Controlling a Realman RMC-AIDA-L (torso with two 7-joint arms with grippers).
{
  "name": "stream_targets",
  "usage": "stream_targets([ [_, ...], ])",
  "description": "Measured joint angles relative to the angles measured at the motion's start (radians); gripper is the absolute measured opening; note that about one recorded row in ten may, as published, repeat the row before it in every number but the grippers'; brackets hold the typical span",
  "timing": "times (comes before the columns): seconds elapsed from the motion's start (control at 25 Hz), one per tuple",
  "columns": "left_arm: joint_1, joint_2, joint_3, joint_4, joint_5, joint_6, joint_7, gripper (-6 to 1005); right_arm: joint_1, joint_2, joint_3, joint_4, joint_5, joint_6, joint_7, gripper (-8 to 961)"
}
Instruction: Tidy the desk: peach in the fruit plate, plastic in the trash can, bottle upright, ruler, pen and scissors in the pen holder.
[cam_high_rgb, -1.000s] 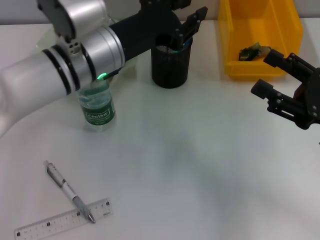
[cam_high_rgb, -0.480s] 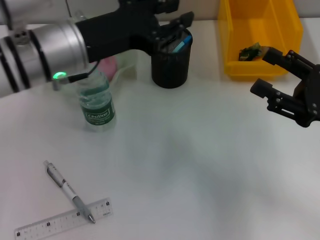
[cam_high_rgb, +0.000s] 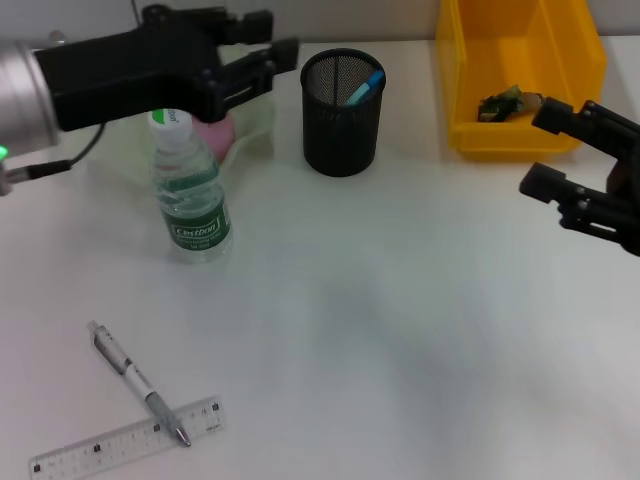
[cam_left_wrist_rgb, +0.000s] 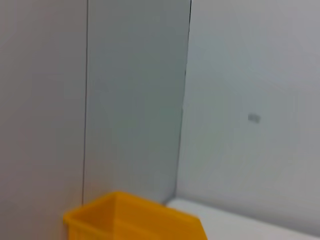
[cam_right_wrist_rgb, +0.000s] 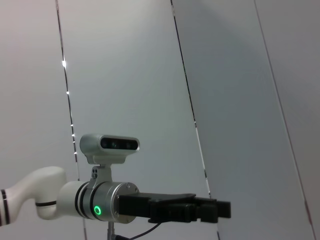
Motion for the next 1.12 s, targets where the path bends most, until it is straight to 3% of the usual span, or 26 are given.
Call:
stream_targets([
  [0.12,-0.025,0.002,-0.075,0.054,0.131,0.103,-0.13,366,-0.003,-0.022,0.002,-0.02,-0.01,-0.017,0.061,786],
  [0.16,-0.045,0.002,-0.114,0.102,0.25,0.155,-0.229,365,-0.003,-0.043,0.023,-0.027,-0.033,-0.048,0.105,786],
  [0.2,-0.045,0.002,-0.114,0.102,0.25,0.155,-0.229,365,-0.003,-0.043,0.023,-0.027,-0.033,-0.048,0.105,786],
  [0.24,-0.059,-0.002,-0.133,0.138,0.35,0.2,-0.297,365,-0.002,-0.051,0.038,-0.03,-0.045,-0.063,0.123,786],
  [0.36,-0.069,-0.004,-0.139,0.182,0.455,0.29,-0.338,367,-0.002,-0.063,0.117,-0.075,-0.108,-0.093,0.218,787],
  [0.44,-0.069,-0.005,-0.139,0.195,0.48,0.316,-0.34,369,-0.001,-0.067,0.142,-0.115,-0.14,-0.103,0.279,787],
  [0.64,-0.071,-0.007,-0.126,0.239,0.615,0.409,-0.334,370,0.002,-0.07,0.158,-0.198,-0.199,-0.167,0.356,786],
  [0.76,-0.071,-0.006,-0.134,0.239,0.661,0.437,-0.304,371,-0.003,-0.067,0.148,-0.231,-0.232,-0.26,0.291,786],
  [1.12,-0.095,0.011,-0.166,0.212,0.717,0.54,-0.251,372,0.007,-0.045,0.045,-0.243,-0.298,-0.262,0.251,787],
])
